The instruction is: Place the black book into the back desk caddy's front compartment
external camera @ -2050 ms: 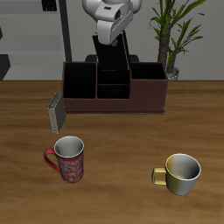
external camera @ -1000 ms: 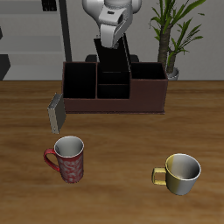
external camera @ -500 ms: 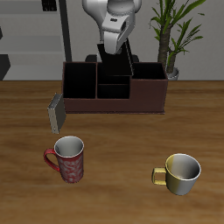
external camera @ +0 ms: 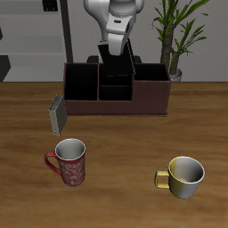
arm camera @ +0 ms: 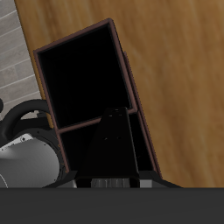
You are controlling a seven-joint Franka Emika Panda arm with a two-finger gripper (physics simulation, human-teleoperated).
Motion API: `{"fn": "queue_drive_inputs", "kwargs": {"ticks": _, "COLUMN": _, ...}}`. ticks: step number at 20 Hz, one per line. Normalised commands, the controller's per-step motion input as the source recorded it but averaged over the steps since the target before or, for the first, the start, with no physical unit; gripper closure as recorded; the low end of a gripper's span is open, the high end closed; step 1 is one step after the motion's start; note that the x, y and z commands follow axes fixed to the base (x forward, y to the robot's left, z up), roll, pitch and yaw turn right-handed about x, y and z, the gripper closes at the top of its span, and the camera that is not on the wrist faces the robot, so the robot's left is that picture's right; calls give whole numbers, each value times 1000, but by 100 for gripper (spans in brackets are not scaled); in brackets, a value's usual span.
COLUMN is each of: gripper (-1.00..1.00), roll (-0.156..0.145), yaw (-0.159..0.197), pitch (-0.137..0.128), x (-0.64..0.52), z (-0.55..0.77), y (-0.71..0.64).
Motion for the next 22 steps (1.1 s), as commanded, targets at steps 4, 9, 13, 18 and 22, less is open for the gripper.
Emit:
{"fn": "queue_drive_inputs", "kwargs": {"ticks": 4, "gripper": 100, "roll": -24, "yaw": 81, "pitch": -13, "x": -28, "z": 119, "y": -116}}
{"fn": "queue_drive_inputs", "kwargs": {"ticks": 9, "gripper": 100, "roll": -39, "yaw": 20, "pitch": -43, "x": -4, "z": 215, "y": -106}}
{"fn": "queue_drive_inputs", "kwargs": {"ticks": 13, "gripper": 100, "roll": -22, "yaw": -2, "pitch": -8, "x": 50, "z": 58, "y": -74}}
{"fn": "queue_drive_inputs", "kwargs": {"ticks": 18, "gripper": 100, "roll": -8, "yaw": -7, "pitch": 9, "x": 11, "z": -71, "y": -24}}
{"fn": "queue_drive_inputs", "kwargs": {"ticks": 22, "gripper": 100, "roll": -2, "yaw": 31, "pitch": 27, "x": 41, "z": -223, "y": -41}}
